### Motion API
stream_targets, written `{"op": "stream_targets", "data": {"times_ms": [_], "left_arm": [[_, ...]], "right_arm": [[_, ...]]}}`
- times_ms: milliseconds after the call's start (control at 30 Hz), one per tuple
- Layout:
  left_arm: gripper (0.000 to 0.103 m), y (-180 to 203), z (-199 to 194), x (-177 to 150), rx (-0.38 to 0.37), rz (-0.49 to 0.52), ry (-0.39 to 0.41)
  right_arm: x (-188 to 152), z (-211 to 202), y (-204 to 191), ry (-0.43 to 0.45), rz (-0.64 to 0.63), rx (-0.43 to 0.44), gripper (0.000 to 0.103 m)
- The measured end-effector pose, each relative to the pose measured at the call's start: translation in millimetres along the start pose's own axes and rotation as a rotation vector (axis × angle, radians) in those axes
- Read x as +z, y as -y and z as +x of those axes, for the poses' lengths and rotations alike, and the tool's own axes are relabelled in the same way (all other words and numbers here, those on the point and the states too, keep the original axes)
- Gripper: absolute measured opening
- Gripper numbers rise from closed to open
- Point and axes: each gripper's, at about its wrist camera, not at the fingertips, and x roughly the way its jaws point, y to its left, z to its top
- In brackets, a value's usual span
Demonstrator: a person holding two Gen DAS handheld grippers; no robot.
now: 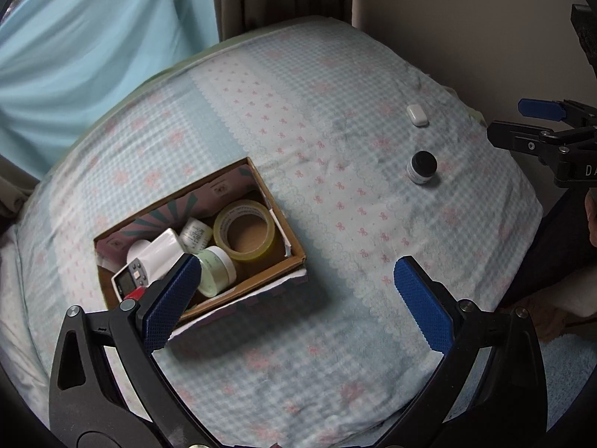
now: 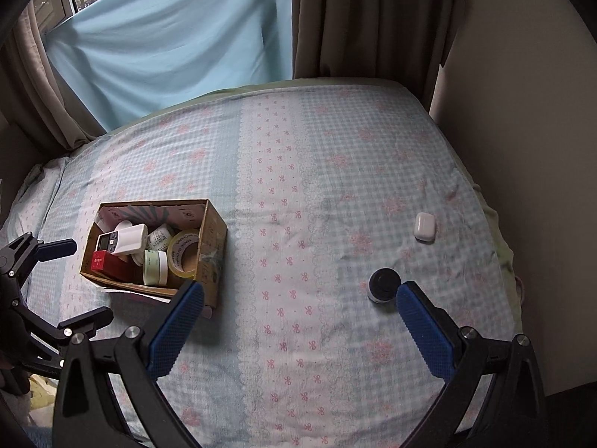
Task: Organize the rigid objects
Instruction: 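Move both tools away from the box toward the black jar and earbud case, then grasp the black-lidded jar with the left tool while the right tool grasps the white earbud case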
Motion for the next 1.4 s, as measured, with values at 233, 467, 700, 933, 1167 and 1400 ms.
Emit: {"op": "stream_targets", "data": {"times_ms": [233, 467, 700, 933, 1167, 1400], "left_arm": [[0.103, 75, 17, 25, -0.013, -0.006, -0.005], [0.103, 140, 54, 44, -0.059, -0.049, -0.03], [0.103, 195, 105, 59, -0.062, -0.087, -0.099], [0.103, 227, 169, 74, -0.024, -0.157, -0.107], [0.103, 241, 240, 80, 0.031, -0.168, -0.094], [0.101, 245, 295, 76, 0.016, -0.223, -0.128]], "right_arm": [[-7, -6, 80, -0.012, 0.009, -0.025, 0.103], [0, 9, 141, -0.061, -0.01, -0.004, 0.103], [15, 50, 186, -0.104, -0.089, 0.035, 0.103], [19, 127, 213, -0.2, -0.052, 0.091, 0.103], [33, 202, 222, -0.238, 0.007, 0.079, 0.103], [45, 265, 220, -0.328, 0.059, 0.047, 0.087]]}}
